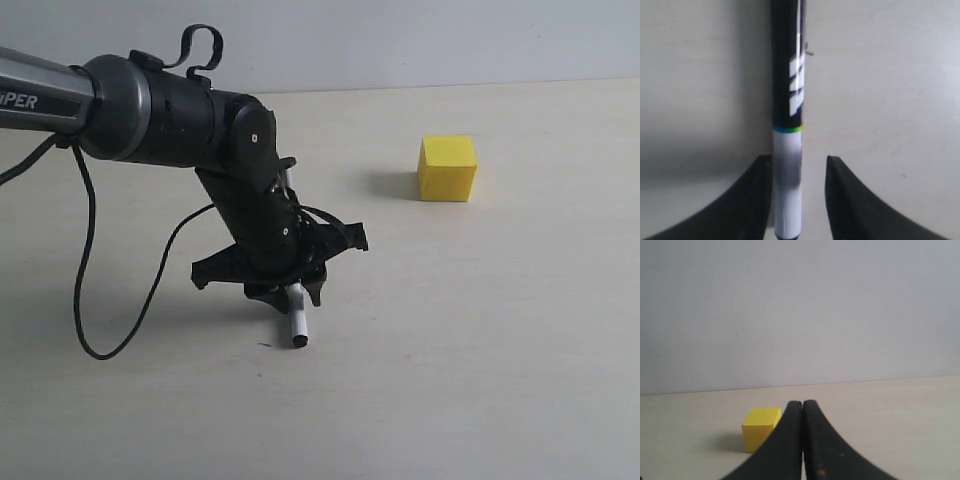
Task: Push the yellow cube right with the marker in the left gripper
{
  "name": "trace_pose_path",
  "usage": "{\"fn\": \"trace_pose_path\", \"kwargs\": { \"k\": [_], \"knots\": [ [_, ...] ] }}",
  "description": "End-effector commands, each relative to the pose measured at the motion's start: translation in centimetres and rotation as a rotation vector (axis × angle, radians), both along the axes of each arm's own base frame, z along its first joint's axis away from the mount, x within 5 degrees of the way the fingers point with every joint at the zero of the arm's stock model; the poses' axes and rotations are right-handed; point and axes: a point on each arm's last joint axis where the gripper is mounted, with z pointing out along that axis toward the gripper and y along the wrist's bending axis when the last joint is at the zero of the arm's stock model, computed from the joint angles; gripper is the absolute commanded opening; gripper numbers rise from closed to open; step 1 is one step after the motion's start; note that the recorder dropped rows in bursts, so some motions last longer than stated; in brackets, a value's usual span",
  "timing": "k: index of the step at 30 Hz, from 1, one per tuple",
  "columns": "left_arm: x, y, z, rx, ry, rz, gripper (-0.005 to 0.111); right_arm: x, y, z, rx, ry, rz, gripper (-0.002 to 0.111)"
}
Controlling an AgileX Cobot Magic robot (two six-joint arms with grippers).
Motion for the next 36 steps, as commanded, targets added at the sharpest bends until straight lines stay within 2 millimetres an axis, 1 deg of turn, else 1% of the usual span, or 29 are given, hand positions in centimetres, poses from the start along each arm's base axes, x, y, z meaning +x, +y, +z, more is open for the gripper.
{"fn": "trace_pose_path", "kwargs": {
  "k": [1, 3, 4, 6, 7, 8, 9, 11, 15, 17, 18, 19, 22, 33, 34, 36],
  "knots": [
    [1.0, 0.5, 4.5, -0.042, -0.035, 0.000, 0.036, 0.0, 0.0, -0.1, -0.009, -0.003, -0.004, 0.000],
    [0.8, 0.7, 6.9, -0.057, -0.070, -0.049, 0.035, 0.0, 0.0, -0.1, -0.009, -0.003, -0.004, 0.000],
    [0.7, 0.8, 8.1, -0.067, -0.099, -0.078, 0.030, 0.0, 0.0, -0.1, -0.009, -0.003, -0.004, 0.000],
    [0.3, 1.3, 10.5, -0.090, -0.160, -0.104, 0.013, 0.0, 0.0, -0.1, -0.009, -0.003, -0.004, 0.000],
    [0.1, 1.5, 11.6, -0.101, -0.202, -0.118, -0.001, 0.0, 0.0, -0.1, -0.009, -0.003, -0.004, 0.000],
    [-0.3, 1.4, 12.7, -0.110, -0.246, -0.152, 0.001, 0.0, 0.0, -0.1, -0.009, -0.003, -0.004, 0.000],
    [-0.9, 1.3, 13.5, -0.115, -0.276, -0.184, 0.000, 0.0, 0.0, -0.1, -0.009, -0.003, -0.004, 0.000],
    [-2.4, 1.3, 15.1, -0.135, -0.366, -0.260, 0.000, 0.0, 0.0, -0.1, -0.009, -0.003, -0.004, 0.000],
    [-5.7, 1.6, 17.0, -0.184, -0.471, -0.357, 0.000, 0.0, 0.0, -0.1, -0.009, -0.003, -0.004, 0.000],
    [-7.3, 1.8, 17.7, -0.190, -0.480, -0.410, 0.000, 0.0, 0.0, -0.1, -0.009, -0.003, -0.004, 0.000],
    [-7.9, 2.0, 17.8, -0.178, -0.452, -0.428, 0.000, 0.0, 0.0, -0.1, -0.009, -0.003, -0.004, 0.000],
    [-8.8, 2.2, 18.3, -0.173, -0.424, -0.449, 0.000, 0.0, 0.0, -0.1, -0.009, -0.003, -0.004, 0.000],
    [-10.1, 2.7, 18.6, -0.143, -0.359, -0.484, 0.000, 0.0, 0.0, -0.1, -0.009, -0.003, -0.004, 0.000],
    [-10.1, 2.5, 18.0, -0.137, -0.332, -0.489, 0.000, 0.0, 0.0, -0.1, -0.005, -0.003, -0.004, 0.000],
    [-10.0, 2.6, 18.2, -0.131, -0.358, -0.528, 0.000, 0.0, 0.0, -0.1, -0.005, -0.003, -0.004, 0.000],
    [-9.6, 2.3, 18.5, -0.157, -0.412, -0.526, 0.000, 0.0, 0.0, -0.1, -0.007, -0.003, -0.004, 0.000]
  ]
}}
